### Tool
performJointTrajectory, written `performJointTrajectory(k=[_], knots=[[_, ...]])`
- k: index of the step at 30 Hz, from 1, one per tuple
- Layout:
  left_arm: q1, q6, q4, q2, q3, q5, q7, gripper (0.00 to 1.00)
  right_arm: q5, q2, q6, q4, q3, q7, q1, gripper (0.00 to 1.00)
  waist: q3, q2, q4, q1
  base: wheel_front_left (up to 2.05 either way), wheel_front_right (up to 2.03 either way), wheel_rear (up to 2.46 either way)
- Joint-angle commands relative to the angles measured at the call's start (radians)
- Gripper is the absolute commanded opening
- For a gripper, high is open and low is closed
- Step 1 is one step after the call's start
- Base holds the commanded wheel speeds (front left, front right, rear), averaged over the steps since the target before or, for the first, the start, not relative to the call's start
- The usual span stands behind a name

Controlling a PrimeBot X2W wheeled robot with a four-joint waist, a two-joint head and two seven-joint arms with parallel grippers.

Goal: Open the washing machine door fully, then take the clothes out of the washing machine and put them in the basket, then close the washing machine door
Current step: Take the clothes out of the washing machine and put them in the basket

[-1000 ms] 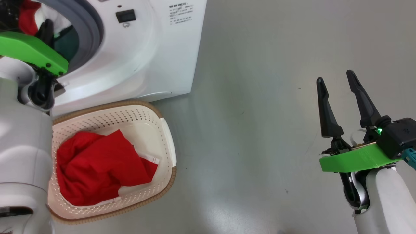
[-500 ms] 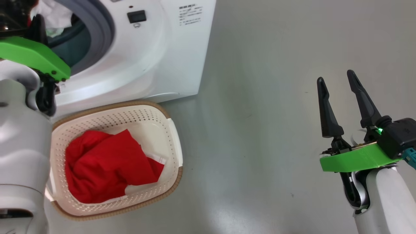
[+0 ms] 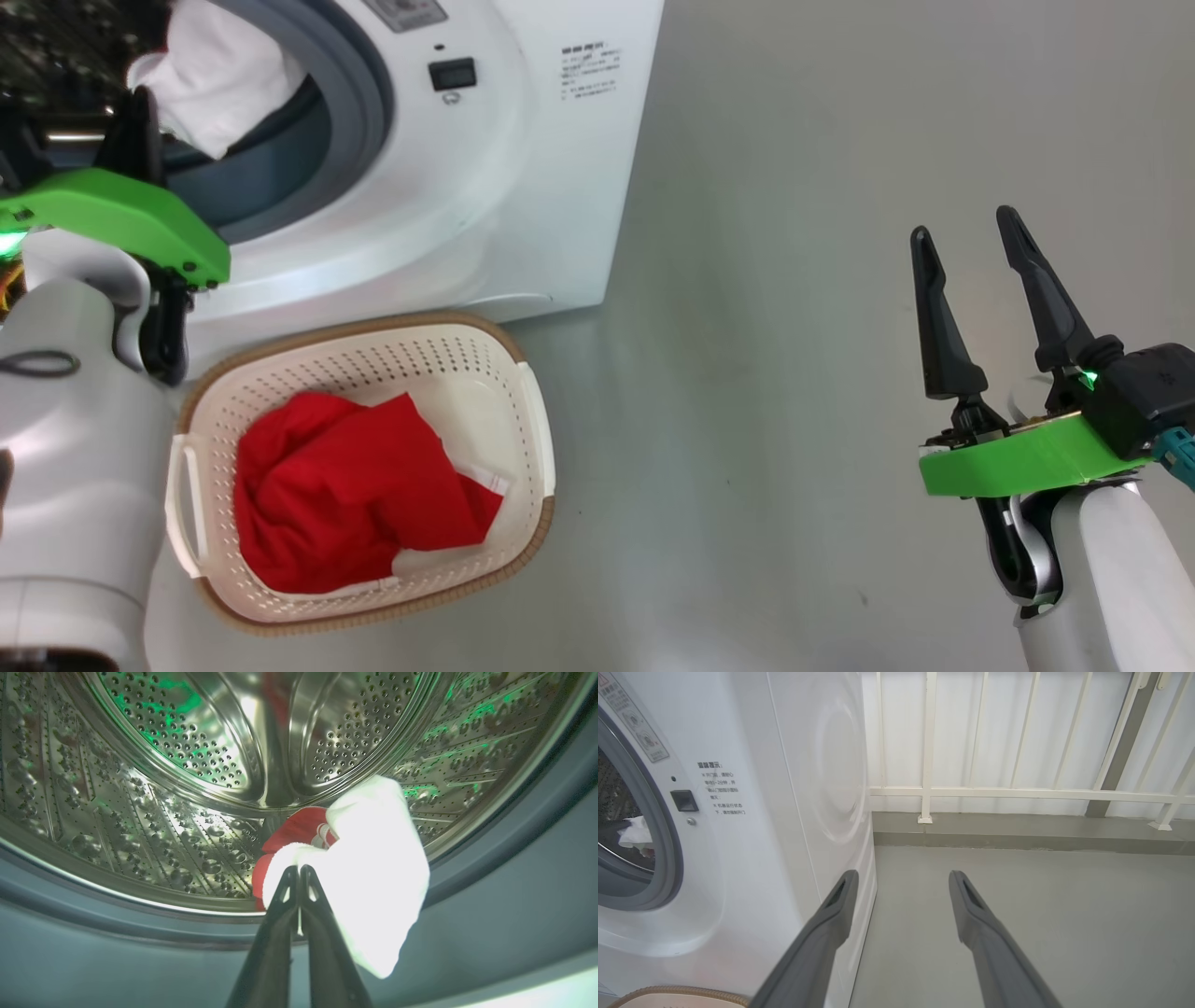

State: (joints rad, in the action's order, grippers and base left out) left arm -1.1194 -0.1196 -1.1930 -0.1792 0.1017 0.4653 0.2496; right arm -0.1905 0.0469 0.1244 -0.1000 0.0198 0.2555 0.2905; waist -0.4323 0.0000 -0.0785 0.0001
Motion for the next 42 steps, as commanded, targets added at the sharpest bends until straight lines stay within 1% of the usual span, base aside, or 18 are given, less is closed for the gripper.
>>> performJointTrajectory(k=[1,6,11,12,17,24,30,35,42], knots=[[0.035,0.001,0.067,-0.057,-0.016,-0.011,0.011,0.00,0.006,0.003,0.006,0.021,-0.016,0.006,-0.018,1.00,0.024,0.0000,0.013,-0.0001,0.00,0.00,0.00],[0.134,0.009,0.213,-0.057,-0.045,-0.032,0.012,0.00,0.007,0.003,0.006,0.017,-0.009,0.006,-0.034,1.00,0.063,0.0000,0.027,-0.0001,0.00,0.00,0.00],[0.239,0.019,0.363,-0.043,-0.081,-0.058,0.012,0.00,0.004,0.003,0.006,0.015,0.000,0.006,-0.052,1.00,0.104,0.0000,0.038,-0.0001,0.00,0.00,0.00],[0.239,0.019,0.363,-0.043,-0.081,-0.058,0.012,0.00,0.004,0.003,0.006,0.015,0.000,0.006,-0.052,1.00,0.104,0.0000,0.038,-0.0001,0.00,0.00,0.00],[0.342,0.032,0.509,-0.016,-0.109,-0.088,0.012,0.00,0.006,0.003,0.006,0.010,0.002,0.006,-0.068,1.00,0.144,0.0000,0.049,-0.0001,0.00,0.00,0.00],[0.481,0.043,0.674,0.023,-0.137,-0.110,0.012,0.00,0.006,0.003,0.006,0.002,0.008,0.006,-0.099,1.00,0.210,0.0000,0.060,-0.0001,0.00,0.00,0.00],[0.606,0.047,0.848,0.045,-0.151,-0.146,0.012,0.00,0.006,0.003,0.006,-0.003,0.012,0.006,-0.129,1.00,0.261,0.0000,0.064,-0.0001,0.00,0.00,0.00],[0.709,0.051,0.956,0.059,-0.156,-0.147,0.012,0.00,-0.002,0.003,0.006,-0.002,0.015,0.006,-0.157,1.00,0.299,0.0000,0.063,-0.0001,0.00,0.00,0.00],[0.830,0.085,1.110,0.073,-0.159,-0.139,-0.011,0.00,-0.015,0.003,0.006,-0.004,0.017,0.006,-0.196,1.00,0.333,0.0000,0.060,-0.0001,0.00,0.00,0.00]])
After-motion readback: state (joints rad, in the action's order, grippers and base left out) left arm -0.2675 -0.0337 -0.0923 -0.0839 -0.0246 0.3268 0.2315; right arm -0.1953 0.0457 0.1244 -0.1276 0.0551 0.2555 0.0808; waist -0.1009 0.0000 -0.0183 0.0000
